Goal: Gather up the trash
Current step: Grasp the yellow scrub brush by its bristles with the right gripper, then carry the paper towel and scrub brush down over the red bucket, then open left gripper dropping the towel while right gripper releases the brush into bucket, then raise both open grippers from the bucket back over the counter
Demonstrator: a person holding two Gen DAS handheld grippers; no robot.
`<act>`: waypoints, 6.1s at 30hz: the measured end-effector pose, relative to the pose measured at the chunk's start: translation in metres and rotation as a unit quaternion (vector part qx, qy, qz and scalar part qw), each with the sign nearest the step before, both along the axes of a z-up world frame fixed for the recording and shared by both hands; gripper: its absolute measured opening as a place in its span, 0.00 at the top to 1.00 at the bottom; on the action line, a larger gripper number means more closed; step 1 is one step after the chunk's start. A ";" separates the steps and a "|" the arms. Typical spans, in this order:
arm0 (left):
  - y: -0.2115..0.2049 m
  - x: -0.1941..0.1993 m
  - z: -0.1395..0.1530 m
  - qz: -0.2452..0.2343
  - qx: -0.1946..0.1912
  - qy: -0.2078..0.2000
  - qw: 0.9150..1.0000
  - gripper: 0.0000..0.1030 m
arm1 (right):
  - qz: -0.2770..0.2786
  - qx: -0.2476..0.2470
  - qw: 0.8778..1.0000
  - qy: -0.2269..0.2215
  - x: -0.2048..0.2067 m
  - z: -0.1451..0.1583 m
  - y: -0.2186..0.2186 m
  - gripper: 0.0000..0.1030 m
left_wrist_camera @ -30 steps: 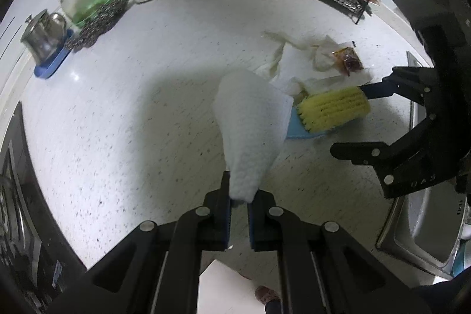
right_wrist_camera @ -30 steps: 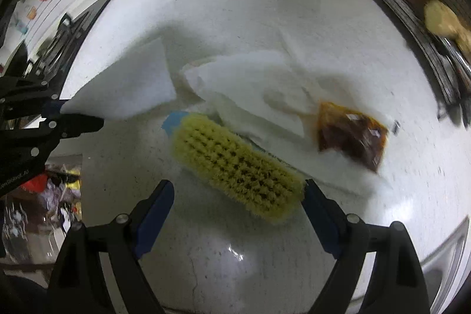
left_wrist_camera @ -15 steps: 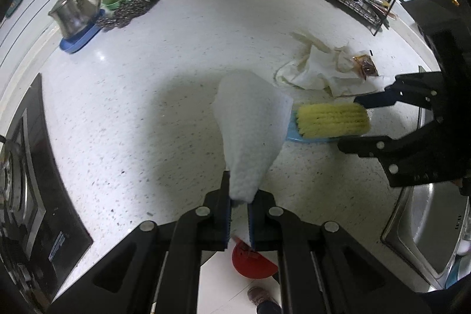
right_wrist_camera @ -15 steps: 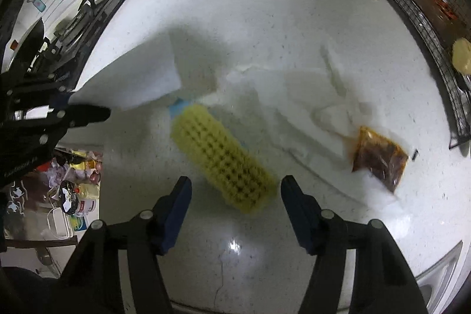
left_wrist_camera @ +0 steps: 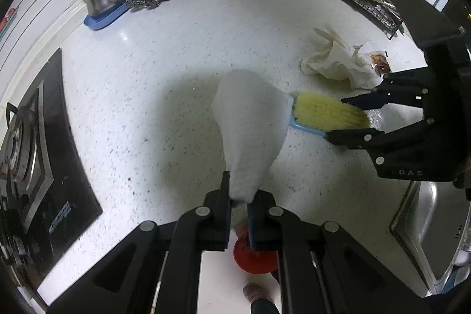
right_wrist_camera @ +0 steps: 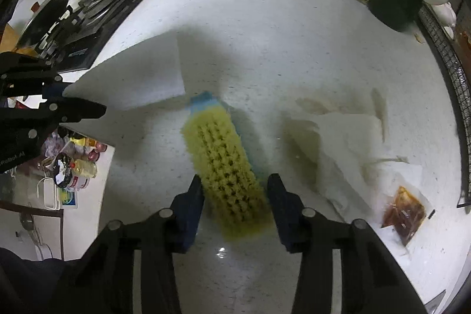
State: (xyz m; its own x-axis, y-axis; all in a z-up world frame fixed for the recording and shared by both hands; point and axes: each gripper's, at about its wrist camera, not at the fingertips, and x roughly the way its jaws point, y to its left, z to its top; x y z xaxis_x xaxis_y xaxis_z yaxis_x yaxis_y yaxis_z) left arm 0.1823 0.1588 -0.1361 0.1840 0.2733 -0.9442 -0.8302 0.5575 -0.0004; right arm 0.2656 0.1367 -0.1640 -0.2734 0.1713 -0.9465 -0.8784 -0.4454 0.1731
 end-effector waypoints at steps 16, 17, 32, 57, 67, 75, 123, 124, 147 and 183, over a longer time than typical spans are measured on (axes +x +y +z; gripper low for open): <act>-0.052 -0.040 0.040 -0.010 0.033 -0.030 0.999 0.92 | -0.083 0.032 0.996 0.021 -0.021 0.046 -0.064 0.68; -0.059 -0.044 0.044 -0.015 0.036 -0.034 0.999 0.92 | -0.087 0.036 0.995 0.019 -0.020 0.051 -0.071 0.68; -0.177 -0.125 0.061 -0.085 0.050 -0.057 0.994 0.92 | -0.190 0.067 0.979 -0.016 -0.091 0.111 -0.204 0.68; -0.254 -0.166 -0.120 -0.083 -0.071 -0.008 0.994 0.92 | -0.262 -0.029 0.965 -0.015 -0.126 -0.040 -0.272 0.68; -0.252 -0.145 -0.258 -0.095 -0.110 0.000 0.989 0.92 | -0.298 -0.018 0.953 -0.042 -0.100 -0.157 -0.264 0.68; -0.251 -0.122 -0.326 -0.124 -0.121 0.011 0.985 0.92 | -0.328 -0.017 0.943 -0.056 -0.092 -0.216 -0.272 0.68; -0.218 -0.193 -0.324 -0.053 -0.096 0.001 0.994 0.00 | -0.289 -0.045 0.954 -0.060 -0.127 -0.277 -0.238 0.65; -0.217 -0.194 -0.322 -0.051 -0.094 0.001 0.994 0.00 | -0.290 -0.050 0.954 -0.060 -0.126 -0.277 -0.237 0.60; -0.249 -0.224 -0.118 -0.012 -0.029 -0.021 0.999 0.00 | -0.266 0.021 0.961 -0.070 -0.145 -0.098 -0.262 0.01; -0.328 -0.184 0.183 -0.079 0.152 -0.149 0.974 0.00 | -0.345 0.226 0.909 -0.063 -0.119 0.199 -0.339 0.01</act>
